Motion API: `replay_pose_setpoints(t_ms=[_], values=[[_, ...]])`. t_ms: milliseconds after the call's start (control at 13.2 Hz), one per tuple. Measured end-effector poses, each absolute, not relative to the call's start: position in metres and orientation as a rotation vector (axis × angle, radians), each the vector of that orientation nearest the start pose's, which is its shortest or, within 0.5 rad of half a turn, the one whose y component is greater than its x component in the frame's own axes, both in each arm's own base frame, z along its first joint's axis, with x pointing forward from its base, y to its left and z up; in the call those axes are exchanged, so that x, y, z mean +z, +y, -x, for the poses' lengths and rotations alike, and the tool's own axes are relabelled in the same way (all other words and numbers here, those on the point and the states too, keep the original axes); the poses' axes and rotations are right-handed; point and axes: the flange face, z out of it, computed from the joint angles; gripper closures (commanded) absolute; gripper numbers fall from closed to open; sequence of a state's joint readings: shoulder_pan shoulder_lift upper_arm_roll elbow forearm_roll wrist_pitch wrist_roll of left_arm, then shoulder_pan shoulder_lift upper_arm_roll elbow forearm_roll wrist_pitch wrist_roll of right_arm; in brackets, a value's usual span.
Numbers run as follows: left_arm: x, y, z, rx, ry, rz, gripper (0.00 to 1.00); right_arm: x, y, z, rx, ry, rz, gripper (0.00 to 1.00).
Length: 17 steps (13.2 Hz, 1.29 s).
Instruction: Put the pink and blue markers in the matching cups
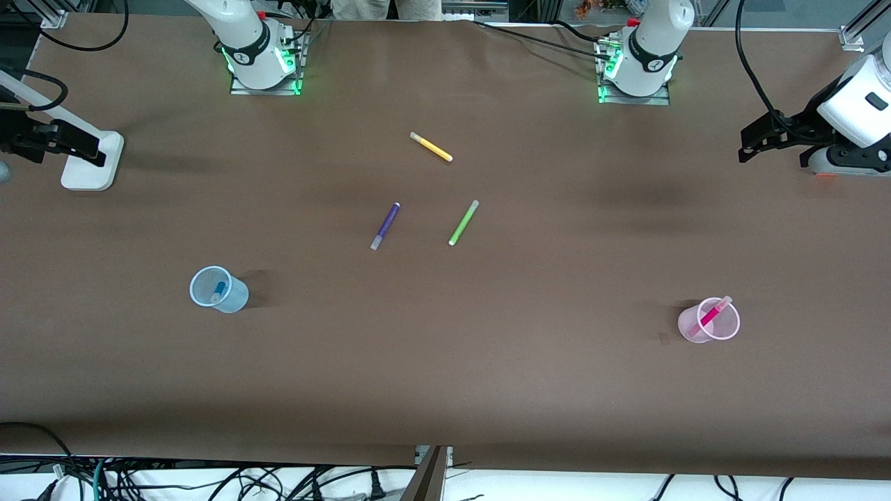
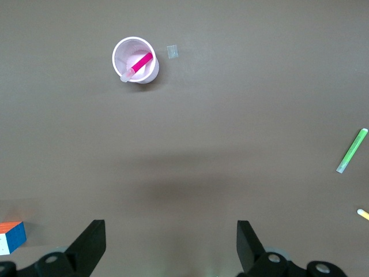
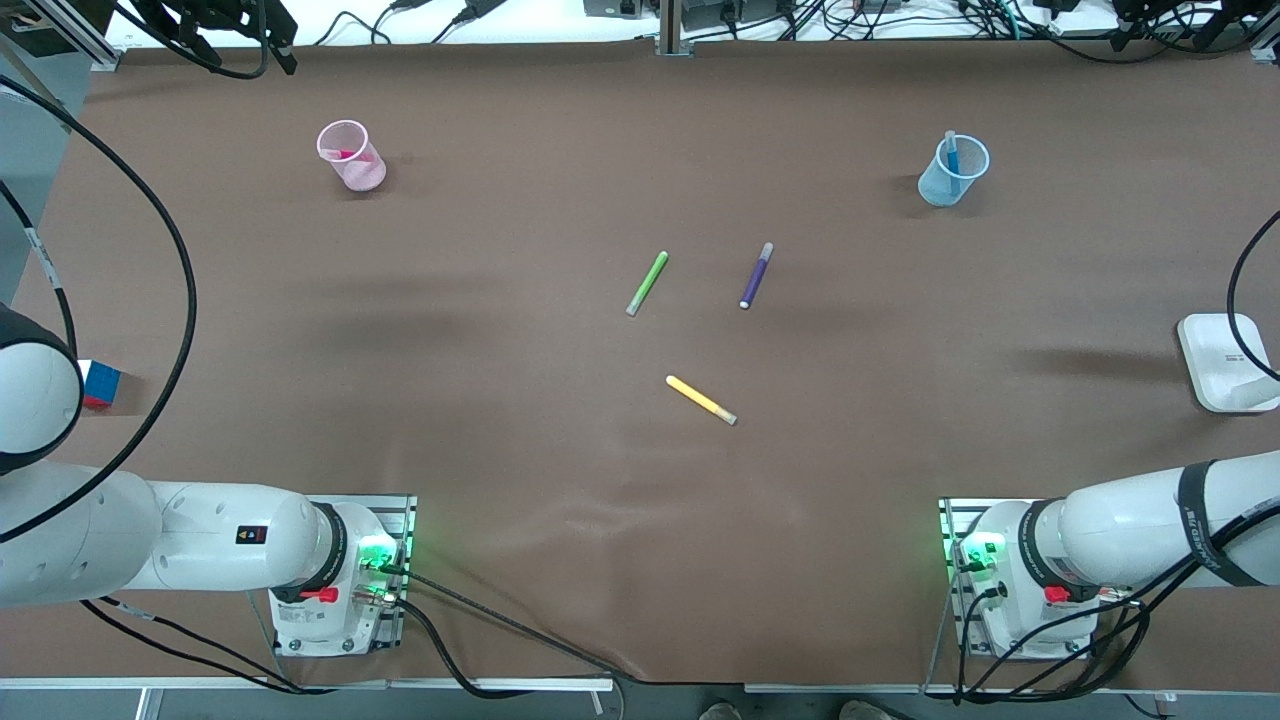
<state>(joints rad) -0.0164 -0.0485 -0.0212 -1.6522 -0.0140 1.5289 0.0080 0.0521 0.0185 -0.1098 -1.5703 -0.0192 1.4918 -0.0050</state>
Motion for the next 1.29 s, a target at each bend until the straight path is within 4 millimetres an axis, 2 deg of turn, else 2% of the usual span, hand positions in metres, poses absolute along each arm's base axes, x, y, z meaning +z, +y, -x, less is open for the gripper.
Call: replay_pose_setpoints(t_ms=[1291], values=[[0.6083, -0.0206, -0.5329, 0.123, 0.067, 3.15, 0.0, 0.6043, -0.0382, -0.5507, 0.181, 0.11, 3.153, 0.0]])
